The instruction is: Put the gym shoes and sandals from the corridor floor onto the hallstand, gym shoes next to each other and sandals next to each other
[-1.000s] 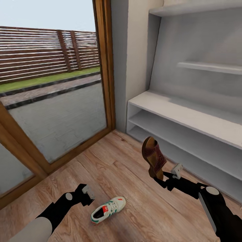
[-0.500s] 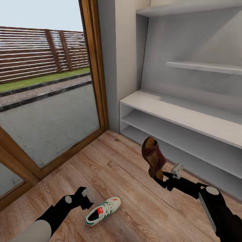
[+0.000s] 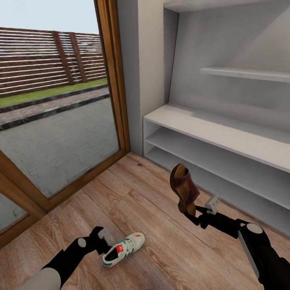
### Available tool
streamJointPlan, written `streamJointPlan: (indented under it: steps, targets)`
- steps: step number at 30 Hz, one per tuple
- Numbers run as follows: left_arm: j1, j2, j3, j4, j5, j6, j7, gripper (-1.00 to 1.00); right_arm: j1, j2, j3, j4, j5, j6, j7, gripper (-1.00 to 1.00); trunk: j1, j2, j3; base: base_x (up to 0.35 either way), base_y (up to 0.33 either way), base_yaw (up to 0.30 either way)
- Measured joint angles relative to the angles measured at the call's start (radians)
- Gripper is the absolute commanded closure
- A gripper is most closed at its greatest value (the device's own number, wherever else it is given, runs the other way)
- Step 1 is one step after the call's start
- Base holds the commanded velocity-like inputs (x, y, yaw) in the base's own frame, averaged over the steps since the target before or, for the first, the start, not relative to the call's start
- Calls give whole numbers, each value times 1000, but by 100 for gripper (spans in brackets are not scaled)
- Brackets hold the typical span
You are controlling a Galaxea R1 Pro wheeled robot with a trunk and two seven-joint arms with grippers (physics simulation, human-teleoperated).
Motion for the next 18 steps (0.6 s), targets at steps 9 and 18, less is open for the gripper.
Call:
streamJointPlan:
  steps: [9,18]
  targets:
    - [0,-17,-3,14,-4,0,50,-100,0,0,0,0,0,0,0,100,35,-63,-43,0,0,0]
    - [21,-53,-7,45,-36,-1,106,-100,0,0,0,-1,0,0,0,100,69,-126,-85,0,0,0]
